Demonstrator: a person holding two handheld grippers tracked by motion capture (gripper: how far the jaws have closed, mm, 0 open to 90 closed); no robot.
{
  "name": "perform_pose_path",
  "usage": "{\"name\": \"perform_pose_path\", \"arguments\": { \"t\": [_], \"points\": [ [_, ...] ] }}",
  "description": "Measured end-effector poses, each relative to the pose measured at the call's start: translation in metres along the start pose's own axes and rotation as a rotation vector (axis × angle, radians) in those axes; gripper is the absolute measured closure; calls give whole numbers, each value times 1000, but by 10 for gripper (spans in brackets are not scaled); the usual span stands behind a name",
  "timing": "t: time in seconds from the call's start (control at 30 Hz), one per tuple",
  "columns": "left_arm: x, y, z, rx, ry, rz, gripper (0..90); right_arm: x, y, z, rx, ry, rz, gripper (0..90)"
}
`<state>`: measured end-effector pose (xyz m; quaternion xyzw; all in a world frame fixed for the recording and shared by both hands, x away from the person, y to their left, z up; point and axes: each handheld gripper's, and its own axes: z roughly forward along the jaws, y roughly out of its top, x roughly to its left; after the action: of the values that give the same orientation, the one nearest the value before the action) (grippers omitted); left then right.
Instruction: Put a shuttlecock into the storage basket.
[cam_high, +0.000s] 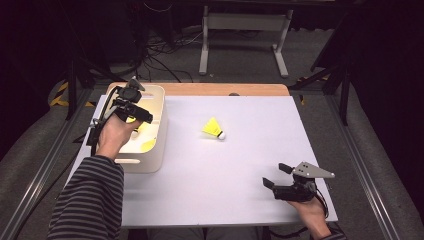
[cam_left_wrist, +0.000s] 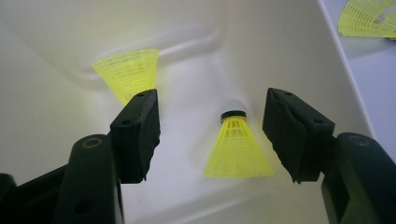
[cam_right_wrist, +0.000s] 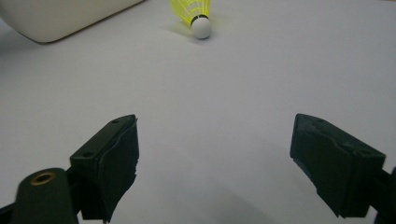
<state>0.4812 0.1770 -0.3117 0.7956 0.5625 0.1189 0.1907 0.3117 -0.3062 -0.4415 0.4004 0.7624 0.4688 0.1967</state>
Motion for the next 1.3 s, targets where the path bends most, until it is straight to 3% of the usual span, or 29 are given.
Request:
{"name": "perform_pose_path", "arguments": {
  "t": [0.43,1.3],
  "points": [
    [-8,-11,-14,-75,-11,34,366,0,0,0,2,0,0,163],
    [-19,-20,-26,-134,-71,51,373,0,0,0,-1,-2,0,162]
  ]
}}
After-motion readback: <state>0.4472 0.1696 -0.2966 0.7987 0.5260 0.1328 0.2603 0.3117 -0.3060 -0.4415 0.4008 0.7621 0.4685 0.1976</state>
